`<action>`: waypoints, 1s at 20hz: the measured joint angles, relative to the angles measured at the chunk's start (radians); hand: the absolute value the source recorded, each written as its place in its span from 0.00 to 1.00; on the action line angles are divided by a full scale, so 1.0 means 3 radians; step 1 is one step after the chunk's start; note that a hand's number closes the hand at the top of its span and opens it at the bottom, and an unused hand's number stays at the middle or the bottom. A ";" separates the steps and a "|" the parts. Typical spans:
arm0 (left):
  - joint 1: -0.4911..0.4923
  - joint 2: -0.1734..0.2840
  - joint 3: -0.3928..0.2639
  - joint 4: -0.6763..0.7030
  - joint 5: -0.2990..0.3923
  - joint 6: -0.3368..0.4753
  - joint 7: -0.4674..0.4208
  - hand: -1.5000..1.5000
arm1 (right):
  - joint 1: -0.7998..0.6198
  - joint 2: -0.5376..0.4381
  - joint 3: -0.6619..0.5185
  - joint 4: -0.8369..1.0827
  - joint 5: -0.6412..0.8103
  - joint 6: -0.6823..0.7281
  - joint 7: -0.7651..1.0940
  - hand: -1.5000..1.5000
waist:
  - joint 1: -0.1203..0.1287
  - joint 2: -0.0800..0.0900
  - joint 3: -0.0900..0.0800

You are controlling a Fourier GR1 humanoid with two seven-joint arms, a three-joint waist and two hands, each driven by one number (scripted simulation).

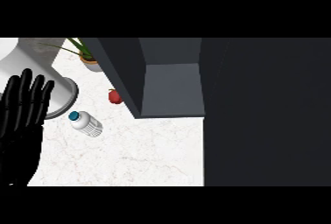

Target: Pick up the bottled water, place it into the cabinet and close the cabinet

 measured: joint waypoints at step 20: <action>0.0582 -0.0046 0.0711 -0.0518 0.1048 0.0023 0.0741 0.00 | 0.1575 -0.0125 0.0212 -0.1037 -0.0661 0.0701 0.0232 0.00 | 0.0027 0.0152 -0.0151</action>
